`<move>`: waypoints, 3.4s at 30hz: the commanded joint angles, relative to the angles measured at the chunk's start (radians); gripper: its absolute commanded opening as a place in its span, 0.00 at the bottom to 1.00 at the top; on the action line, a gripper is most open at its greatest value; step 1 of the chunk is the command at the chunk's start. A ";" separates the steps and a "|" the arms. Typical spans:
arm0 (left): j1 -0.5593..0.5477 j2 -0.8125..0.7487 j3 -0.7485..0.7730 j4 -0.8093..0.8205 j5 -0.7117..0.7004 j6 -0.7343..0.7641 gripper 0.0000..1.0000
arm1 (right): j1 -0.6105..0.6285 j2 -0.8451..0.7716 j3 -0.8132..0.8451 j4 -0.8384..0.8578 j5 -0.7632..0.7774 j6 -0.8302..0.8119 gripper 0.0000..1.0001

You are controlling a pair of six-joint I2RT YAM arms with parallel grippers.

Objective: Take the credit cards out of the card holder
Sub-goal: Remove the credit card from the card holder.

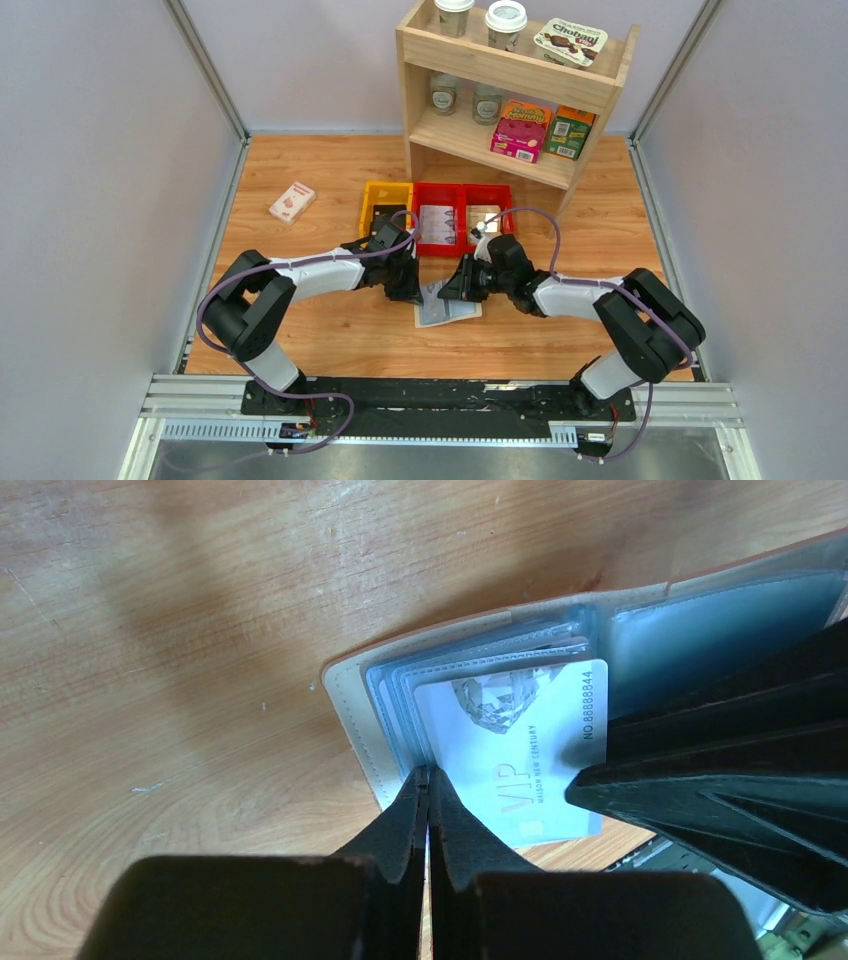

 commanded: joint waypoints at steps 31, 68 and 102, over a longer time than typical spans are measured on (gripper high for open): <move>-0.020 0.084 0.049 -0.135 -0.110 0.039 0.00 | -0.114 0.002 -0.029 0.128 -0.192 0.029 0.13; -0.021 -0.619 -0.276 0.644 -0.150 -0.320 0.74 | -0.074 -0.549 -0.115 0.219 0.224 0.250 0.00; 0.046 -0.485 -0.284 0.890 0.206 -0.307 0.00 | -0.057 -0.520 0.040 0.036 0.139 0.078 0.45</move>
